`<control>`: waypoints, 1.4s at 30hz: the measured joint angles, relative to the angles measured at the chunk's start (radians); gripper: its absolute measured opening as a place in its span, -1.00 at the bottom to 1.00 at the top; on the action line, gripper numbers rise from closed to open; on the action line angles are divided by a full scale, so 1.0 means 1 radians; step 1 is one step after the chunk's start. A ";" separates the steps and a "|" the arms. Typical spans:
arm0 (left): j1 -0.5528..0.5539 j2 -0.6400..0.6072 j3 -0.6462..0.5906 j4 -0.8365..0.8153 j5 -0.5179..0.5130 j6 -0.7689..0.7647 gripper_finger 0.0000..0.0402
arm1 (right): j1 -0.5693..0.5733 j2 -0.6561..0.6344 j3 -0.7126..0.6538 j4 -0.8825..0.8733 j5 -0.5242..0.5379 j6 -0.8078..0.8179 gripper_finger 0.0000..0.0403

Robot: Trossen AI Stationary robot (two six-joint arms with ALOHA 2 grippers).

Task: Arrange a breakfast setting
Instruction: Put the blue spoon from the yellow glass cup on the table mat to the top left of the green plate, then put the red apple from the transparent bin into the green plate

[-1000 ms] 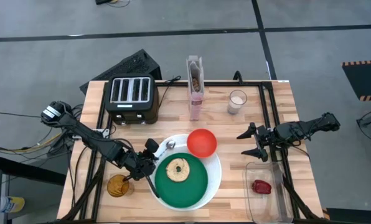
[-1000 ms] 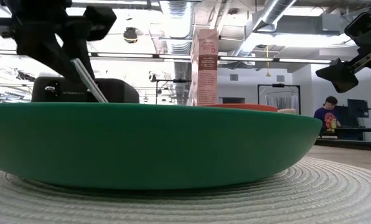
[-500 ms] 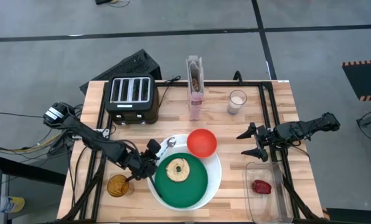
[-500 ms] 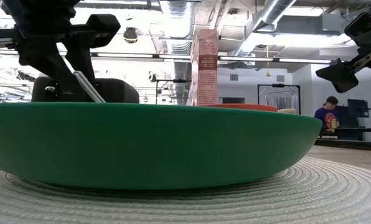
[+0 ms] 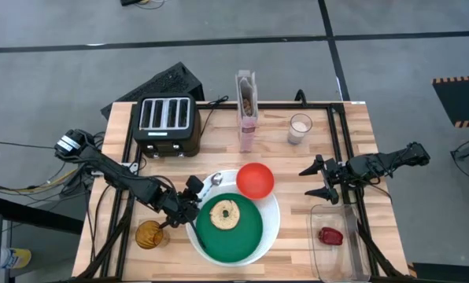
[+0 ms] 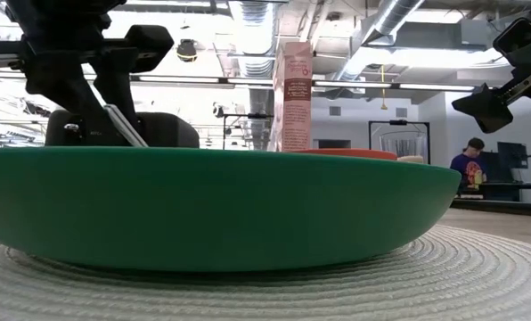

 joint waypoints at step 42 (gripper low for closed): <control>0.010 0.003 -0.004 -0.037 0.191 -0.062 -0.29 | 0.000 0.000 0.000 0.000 0.000 0.000 0.98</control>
